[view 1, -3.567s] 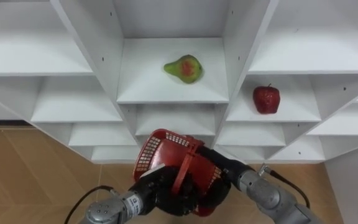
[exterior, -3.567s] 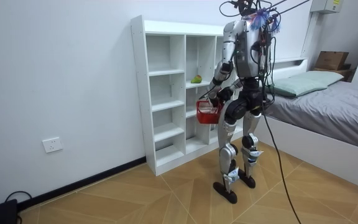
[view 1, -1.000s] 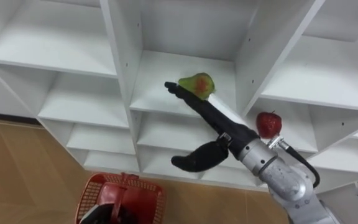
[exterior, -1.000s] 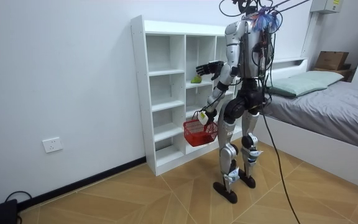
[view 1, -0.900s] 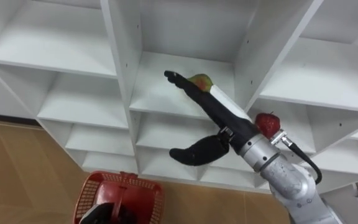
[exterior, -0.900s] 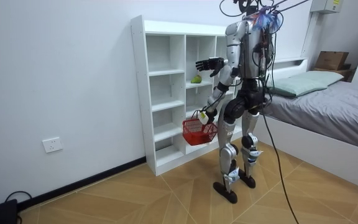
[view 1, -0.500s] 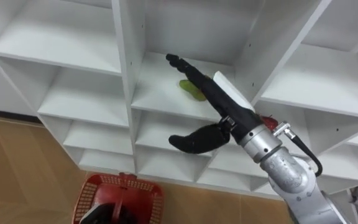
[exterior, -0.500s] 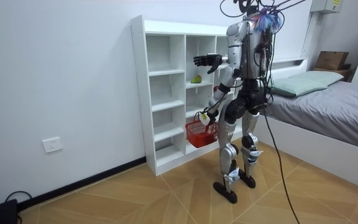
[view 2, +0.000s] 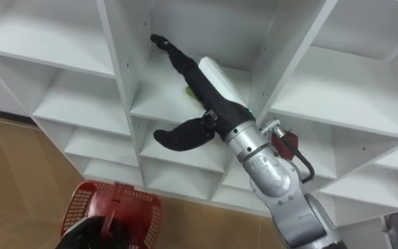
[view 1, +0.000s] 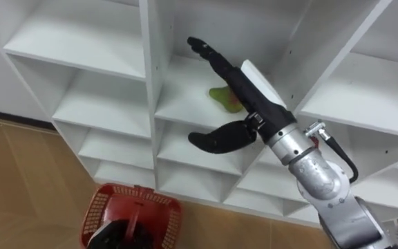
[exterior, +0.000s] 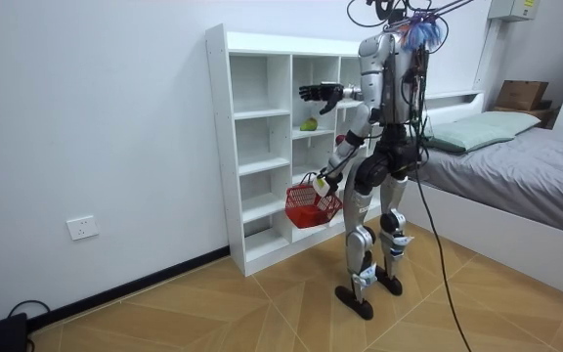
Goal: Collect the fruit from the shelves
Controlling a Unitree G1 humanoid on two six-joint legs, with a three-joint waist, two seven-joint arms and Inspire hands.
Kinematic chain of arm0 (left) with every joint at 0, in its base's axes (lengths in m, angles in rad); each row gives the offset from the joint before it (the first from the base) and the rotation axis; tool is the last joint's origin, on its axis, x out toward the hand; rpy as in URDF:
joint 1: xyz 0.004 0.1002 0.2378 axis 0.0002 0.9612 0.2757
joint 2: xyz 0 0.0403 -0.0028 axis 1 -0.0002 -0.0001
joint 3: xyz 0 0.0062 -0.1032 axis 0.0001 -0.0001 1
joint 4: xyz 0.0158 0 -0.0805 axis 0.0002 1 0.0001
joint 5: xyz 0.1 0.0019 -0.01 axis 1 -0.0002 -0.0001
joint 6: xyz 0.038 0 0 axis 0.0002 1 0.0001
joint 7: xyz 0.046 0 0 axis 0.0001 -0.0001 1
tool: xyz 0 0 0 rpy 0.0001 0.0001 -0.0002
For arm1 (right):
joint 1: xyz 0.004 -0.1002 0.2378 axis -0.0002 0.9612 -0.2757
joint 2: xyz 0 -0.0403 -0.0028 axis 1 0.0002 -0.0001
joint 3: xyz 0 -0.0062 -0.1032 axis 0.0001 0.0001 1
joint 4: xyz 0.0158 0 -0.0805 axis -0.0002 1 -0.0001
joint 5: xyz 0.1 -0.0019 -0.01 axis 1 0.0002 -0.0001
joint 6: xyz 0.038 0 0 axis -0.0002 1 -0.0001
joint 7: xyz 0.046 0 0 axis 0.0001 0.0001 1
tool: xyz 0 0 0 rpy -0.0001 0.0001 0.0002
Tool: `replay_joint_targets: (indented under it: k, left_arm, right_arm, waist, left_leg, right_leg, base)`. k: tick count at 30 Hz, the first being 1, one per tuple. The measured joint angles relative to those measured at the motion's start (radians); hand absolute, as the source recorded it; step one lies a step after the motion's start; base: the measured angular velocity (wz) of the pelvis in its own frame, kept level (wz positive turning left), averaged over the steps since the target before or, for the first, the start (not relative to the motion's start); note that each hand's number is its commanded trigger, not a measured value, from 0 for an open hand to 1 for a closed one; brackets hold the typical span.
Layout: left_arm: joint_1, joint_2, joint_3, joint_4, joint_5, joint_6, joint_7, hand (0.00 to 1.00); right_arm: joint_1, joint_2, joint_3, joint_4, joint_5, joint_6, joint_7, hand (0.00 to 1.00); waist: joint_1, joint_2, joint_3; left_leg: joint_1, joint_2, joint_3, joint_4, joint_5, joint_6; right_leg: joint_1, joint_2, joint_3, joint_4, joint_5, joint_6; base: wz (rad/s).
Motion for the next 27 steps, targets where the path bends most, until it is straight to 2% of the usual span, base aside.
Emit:
replay_joint_targets:
  k: [4, 8, 11, 12, 15, 19, 27]
  left_arm:
    - [0.0, 0.004, 0.0, 0.0, 0.0, 0.0, 0.023, 1.0]
    - [0.001, 0.005, 0.0, 0.0, 0.012, 0.003, 0.03, 1.0]
    - [-0.002, 0.016, 0.001, -0.007, 0.017, 0.005, 0.03, 1.0]
    - [-0.002, 0.023, 0.0, -0.014, 0.023, 0.006, 0.027, 1.0]
    - [-0.004, 0.03, 0.001, -0.017, 0.023, 0.009, 0.022, 1.0]
    - [-0.009, 0.033, 0.001, -0.017, 0.023, 0.047, 0.017, 1.0]
    - [-0.003, 0.033, 0.002, -0.016, 0.036, 0.07, 0.015, 1.0]
  right_arm:
    - [-0.017, -0.012, 0.0, 0.045, 0.0, 0.0, -0.056, 0.0]
    - [-0.05, -0.014, -0.001, 0.104, 0.0, -0.015, -0.073, 0.0]
    - [-0.1, -0.038, -0.001, 0.201, 0.029, -0.013, -0.086, 0.0]
    - [-0.108, -0.055, -0.002, 0.225, 0.035, -0.013, -0.091, 0.0]
    - [-0.135, -0.06, -0.015, 0.295, 0.035, -0.004, -0.092, 0.0]
    - [-0.158, -0.06, -0.045, 0.325, 0.036, 0.007, -0.101, 0.0]
    - [-0.208, -0.06, -0.051, 0.419, 0.07, 0.017, -0.106, 0.0]
  waist:
    - [0.007, -0.021, 0.0072]
    - [0.011, -0.032, 0.0038]
    - [0.014, -0.043, -0.0004]
    - [0.014, -0.047, 0.0006]
    - [0.009, -0.053, 0.0011]
    - [0.015, -0.064, 0.0013]
    - [0.019, -0.065, 0.0019]
  left_leg:
    - [-0.009, 0.0, -0.007, 0.0, 0.002, -0.001]
    - [-0.013, -0.001, -0.012, 0.0, 0.002, -0.001]
    - [-0.014, -0.004, -0.026, 0.007, 0.004, -0.001]
    - [-0.015, -0.006, -0.035, 0.011, 0.004, -0.001]
    - [-0.009, -0.01, -0.056, 0.014, 0.004, -0.001]
    - [-0.011, -0.011, -0.063, 0.015, 0.004, -0.001]
    - [-0.013, -0.013, -0.063, 0.018, 0.005, -0.002]
  right_leg:
    - [-0.004, 0.0, -0.011, -0.003, 0.0, 0.0]
    - [-0.003, 0.0, -0.018, -0.007, 0.0, 0.0]
    - [0.0, -0.002, -0.031, -0.014, 0.0, 0.0]
    - [0.006, -0.003, -0.045, -0.015, 0.0, 0.0]
    - [0.024, -0.005, -0.063, -0.018, 0.0, 0.0]
    - [0.028, -0.006, -0.073, -0.019, 0.0, 0.001]
    - [0.033, -0.006, -0.073, -0.019, 0.0, 0.001]
  base:
    - [0.05]
    - [0.07]
    - [0.13]
    - [0.26]
    - [0.21]
    - [0.08]
    - [0.0]
